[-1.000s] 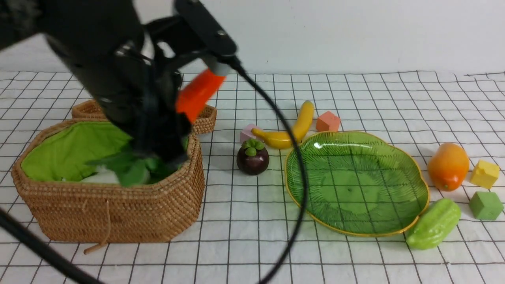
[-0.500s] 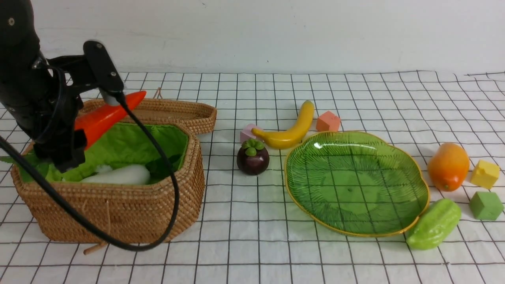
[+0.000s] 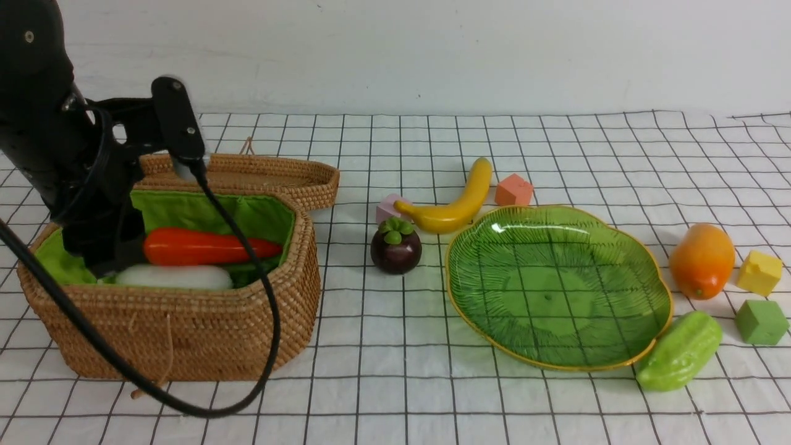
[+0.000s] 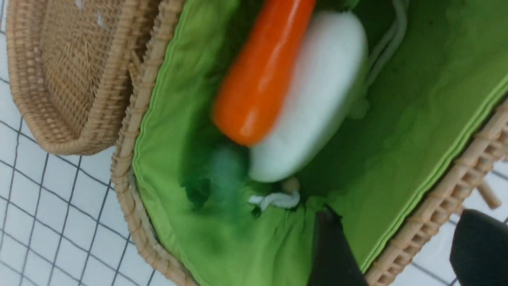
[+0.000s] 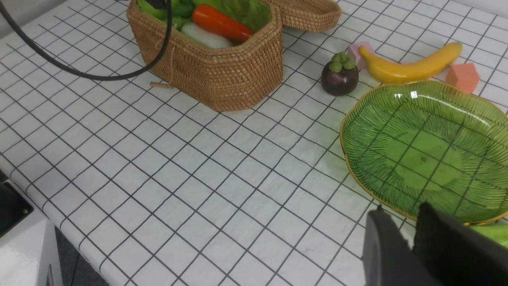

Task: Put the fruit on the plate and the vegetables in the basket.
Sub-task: Use the left arm to grab a carrot and put it into the left basket, then grab a mangosteen with your left arm and put it on the plate on the right

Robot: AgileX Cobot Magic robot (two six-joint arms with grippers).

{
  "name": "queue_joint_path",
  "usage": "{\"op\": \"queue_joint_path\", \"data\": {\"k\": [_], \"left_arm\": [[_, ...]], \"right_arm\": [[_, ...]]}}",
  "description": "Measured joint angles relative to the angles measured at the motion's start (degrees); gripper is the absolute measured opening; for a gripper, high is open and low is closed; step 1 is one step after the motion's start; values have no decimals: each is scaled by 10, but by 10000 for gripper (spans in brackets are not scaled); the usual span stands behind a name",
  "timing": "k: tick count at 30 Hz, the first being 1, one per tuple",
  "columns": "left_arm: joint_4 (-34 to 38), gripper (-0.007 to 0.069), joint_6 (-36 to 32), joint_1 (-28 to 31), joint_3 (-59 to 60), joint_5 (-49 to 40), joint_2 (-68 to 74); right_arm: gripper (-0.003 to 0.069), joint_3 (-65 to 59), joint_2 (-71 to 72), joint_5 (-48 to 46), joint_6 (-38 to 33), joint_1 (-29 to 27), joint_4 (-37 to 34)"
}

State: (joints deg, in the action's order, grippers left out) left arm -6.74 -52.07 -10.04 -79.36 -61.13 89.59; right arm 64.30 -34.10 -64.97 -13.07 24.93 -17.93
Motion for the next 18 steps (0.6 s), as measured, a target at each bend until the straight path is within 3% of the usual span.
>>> {"op": "queue_joint_path", "data": {"k": [5,7,12,14,18], "left_arm": [[63,407,99,-1,0,15,-21],[103,374,154,-10,0,31,-31],[152,92,347,-124,-8,48,-34],[147,18,396,-173,-31,24,-8],[129,-6,428,-215,-137,-60,96]], "right_arm": [[147,0,0,0,0,0,7],[148,0,0,0,4,0,13],[154,0,0,9,70,0,67],[156,0,0,9,96,0,88],[160,0,0,9,114,0,93]]}}
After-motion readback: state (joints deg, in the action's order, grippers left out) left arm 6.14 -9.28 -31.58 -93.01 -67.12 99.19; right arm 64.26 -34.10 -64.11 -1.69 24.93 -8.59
